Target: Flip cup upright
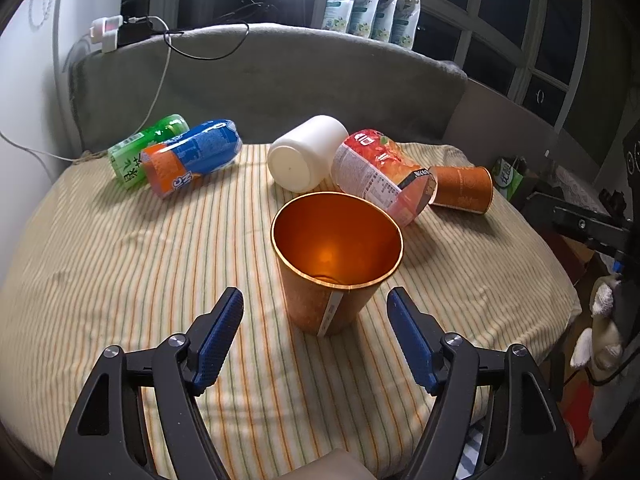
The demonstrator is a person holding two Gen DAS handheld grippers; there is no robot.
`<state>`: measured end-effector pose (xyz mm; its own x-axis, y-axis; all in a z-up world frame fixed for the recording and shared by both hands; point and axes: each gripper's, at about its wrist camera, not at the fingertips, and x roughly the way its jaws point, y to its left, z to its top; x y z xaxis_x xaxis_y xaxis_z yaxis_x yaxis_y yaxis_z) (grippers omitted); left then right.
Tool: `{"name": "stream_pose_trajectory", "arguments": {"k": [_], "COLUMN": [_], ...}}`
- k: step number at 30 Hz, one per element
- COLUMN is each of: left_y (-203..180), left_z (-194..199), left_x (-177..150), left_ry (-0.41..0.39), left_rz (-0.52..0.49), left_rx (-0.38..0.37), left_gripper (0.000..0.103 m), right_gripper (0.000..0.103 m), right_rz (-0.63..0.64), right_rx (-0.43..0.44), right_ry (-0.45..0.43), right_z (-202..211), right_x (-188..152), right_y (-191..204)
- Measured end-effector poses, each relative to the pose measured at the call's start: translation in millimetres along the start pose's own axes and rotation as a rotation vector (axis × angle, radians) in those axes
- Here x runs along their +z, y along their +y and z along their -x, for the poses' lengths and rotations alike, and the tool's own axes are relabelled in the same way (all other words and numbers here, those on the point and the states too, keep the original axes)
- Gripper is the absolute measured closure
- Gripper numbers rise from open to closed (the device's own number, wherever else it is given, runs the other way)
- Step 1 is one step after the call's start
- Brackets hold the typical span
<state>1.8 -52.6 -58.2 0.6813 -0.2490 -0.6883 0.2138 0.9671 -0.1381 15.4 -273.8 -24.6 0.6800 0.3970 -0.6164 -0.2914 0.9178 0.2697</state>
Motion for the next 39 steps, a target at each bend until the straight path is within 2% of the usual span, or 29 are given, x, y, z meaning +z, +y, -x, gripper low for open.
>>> {"name": "stream_pose_trajectory", "arguments": {"k": [4, 6, 9, 15, 20, 24, 32, 39], "left_y": [2.8, 6.2, 11.2, 12.0, 6.7, 2.9, -1.8, -2.1], "left_z": [14.0, 26.2, 46.5, 78.3, 89.3, 89.0, 85.2, 85.9], "left_x": [-2.9, -2.5, 0.3, 7.4, 8.5, 7.9, -1.1, -3.4], "left_ry": [-0.022, -0.057, -0.141, -0.321, -0.413, -0.426, -0.405, -0.399], "left_rz": [-0.001, 0.004, 0.007, 0.007, 0.007, 0.014, 0.009, 0.016], "left_rx": [0.012, 0.032, 0.08, 0.184, 0.235, 0.242, 0.25, 0.253], "left_gripper": [0.028, 0.027, 0.023, 0.022, 0.022, 0.021, 0.021, 0.021], "right_gripper": [0.014, 0.013, 0.009, 0.005, 0.0, 0.0, 0.0, 0.0], "right_rz": [0.067, 0.097, 0.131, 0.164, 0.154, 0.123, 0.079, 0.104], "right_rx": [-0.032, -0.043, -0.062, -0.115, -0.169, -0.206, -0.253, -0.271], "right_ry": [-0.041, -0.062, -0.098, -0.179, -0.263, -0.313, -0.356, -0.356], "right_z": [3.4, 5.4, 8.3, 17.5, 29.9, 39.2, 47.6, 48.2], "right_x": [0.2, 0.1, -0.4, -3.1, -8.3, -13.3, -23.0, -24.8], "right_y": [16.0, 22.2, 29.2, 37.2, 36.3, 32.1, 22.9, 26.7]}}
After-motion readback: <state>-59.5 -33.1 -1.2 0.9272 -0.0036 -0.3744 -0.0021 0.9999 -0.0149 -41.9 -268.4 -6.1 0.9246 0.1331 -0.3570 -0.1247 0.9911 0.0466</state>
